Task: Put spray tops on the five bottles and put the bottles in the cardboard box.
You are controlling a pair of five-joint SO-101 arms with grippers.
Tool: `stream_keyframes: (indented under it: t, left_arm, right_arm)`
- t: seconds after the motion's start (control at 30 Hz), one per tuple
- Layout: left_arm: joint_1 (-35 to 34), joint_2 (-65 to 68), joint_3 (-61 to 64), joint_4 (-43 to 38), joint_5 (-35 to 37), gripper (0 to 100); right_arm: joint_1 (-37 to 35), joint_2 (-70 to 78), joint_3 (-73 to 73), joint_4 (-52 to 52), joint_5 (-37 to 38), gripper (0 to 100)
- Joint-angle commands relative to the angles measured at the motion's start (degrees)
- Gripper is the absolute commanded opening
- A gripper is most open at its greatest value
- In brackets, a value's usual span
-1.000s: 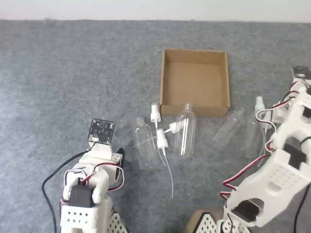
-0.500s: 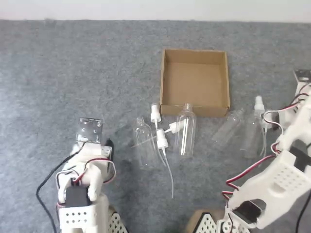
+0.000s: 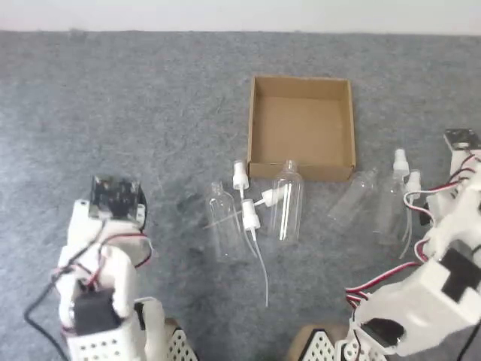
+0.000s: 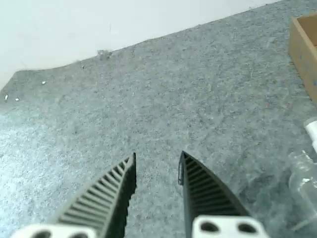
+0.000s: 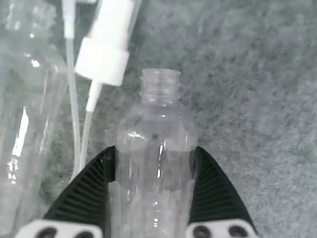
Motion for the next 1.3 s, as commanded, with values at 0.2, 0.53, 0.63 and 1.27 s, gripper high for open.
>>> stream_keyframes:
  t: [0.2,0.53,0.63,1.27]
  left_arm:
    - [18.55,44.92,-25.71,7.65,-0.18,13]
    - [26.81,61.36,-29.67,0.88,8.35,23]
    - [28.75,65.58,-29.67,-1.41,11.96,23]
    - [26.02,80.70,-29.67,-1.76,13.89,23]
  right_arm:
    - [0.57,-4.97,4.40,-2.07,0.97,0.6]
    - [0.48,-4.88,4.48,-2.07,2.99,0.6]
    - [0.48,-4.88,5.27,-2.15,6.07,0.6]
    - [0.48,-4.97,7.12,-2.07,8.26,0.6]
